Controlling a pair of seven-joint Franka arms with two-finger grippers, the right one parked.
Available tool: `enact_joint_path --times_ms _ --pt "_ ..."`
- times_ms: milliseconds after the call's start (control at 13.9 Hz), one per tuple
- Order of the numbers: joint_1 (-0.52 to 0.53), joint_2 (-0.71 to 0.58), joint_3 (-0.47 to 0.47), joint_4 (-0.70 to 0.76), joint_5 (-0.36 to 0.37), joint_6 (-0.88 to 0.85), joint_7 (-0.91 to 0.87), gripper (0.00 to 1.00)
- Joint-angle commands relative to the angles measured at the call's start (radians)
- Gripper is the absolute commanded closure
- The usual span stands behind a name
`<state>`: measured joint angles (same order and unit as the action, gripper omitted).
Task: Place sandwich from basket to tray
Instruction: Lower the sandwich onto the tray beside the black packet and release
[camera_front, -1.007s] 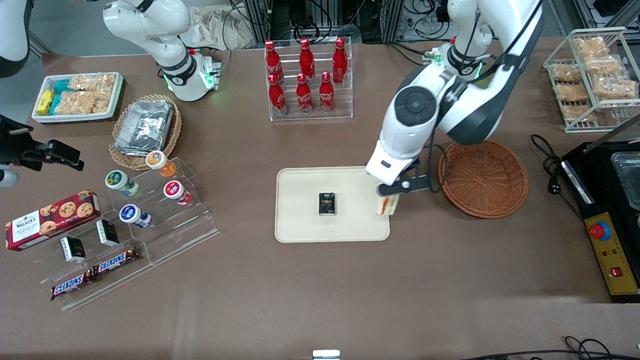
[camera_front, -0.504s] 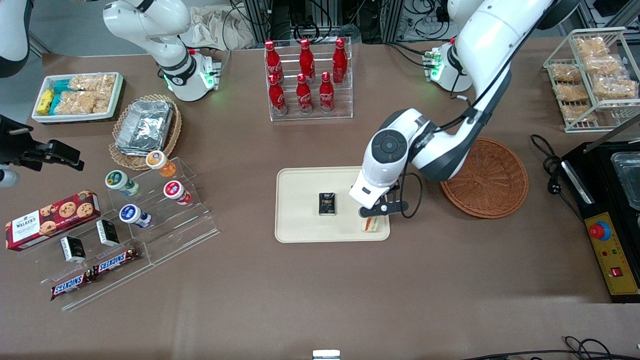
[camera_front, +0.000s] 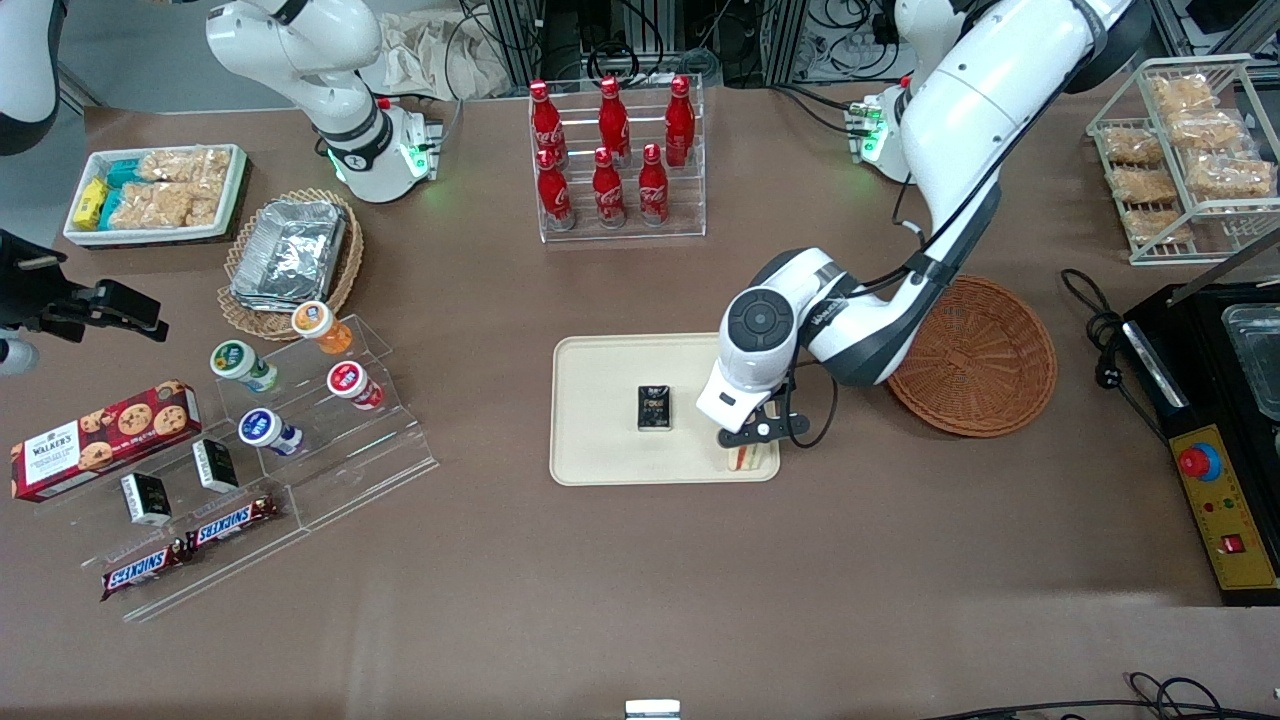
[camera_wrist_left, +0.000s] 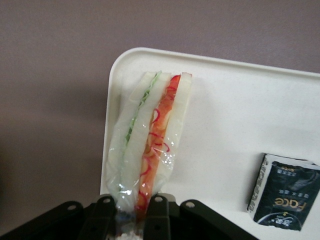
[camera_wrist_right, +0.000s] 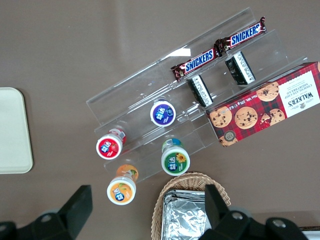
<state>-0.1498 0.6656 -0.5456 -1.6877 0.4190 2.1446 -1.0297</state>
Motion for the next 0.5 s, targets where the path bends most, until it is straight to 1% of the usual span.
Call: enact_joint_path --times_ms 0,72,144,432 --pt "-0.013 0.015 0.003 0.023 0.029 -0.005 -0.046 0.91" --pt "-0.013 0.015 0.003 0.025 0.029 -0.005 -0.044 0.30" --pt "-0.013 0.011 0.003 0.025 0.027 -0.006 -0.047 0.00" --pt "-0.005 -0.001 0.001 0.026 0.021 -0.014 -0.047 0.00"
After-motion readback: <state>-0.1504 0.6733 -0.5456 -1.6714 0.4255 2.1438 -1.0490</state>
